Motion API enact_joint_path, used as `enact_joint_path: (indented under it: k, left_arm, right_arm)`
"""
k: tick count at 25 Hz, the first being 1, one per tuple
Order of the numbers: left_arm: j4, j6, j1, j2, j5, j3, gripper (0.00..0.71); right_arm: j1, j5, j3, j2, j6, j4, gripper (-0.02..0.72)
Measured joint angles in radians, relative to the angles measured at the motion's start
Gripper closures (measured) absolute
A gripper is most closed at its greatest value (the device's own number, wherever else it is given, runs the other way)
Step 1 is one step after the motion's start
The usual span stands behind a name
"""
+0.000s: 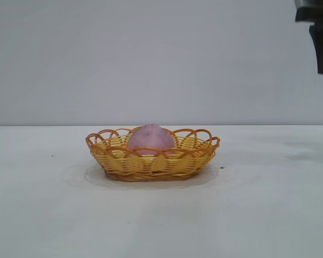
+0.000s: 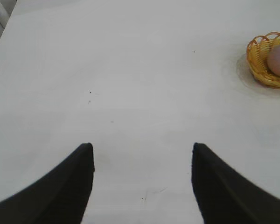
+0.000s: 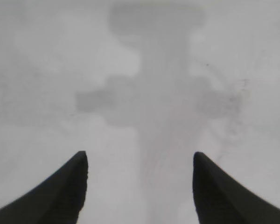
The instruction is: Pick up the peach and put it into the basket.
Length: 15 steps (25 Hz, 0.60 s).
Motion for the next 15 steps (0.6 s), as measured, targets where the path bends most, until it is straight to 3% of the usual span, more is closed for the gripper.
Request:
enact_joint_path:
  k: [7,15]
  left_arm:
    - [0.000,0.000,0.000,0.000,0.000,0.000,0.313]
    - [0.000,0.000,0.000,0.000,0.000,0.000,0.313]
  right_arm:
    - [0.000,0.008,0.000,-0.196,0.034,-0.060,0.285]
    - [0.000,0.020,0.107,-0.465,0.043,-0.066,0.285]
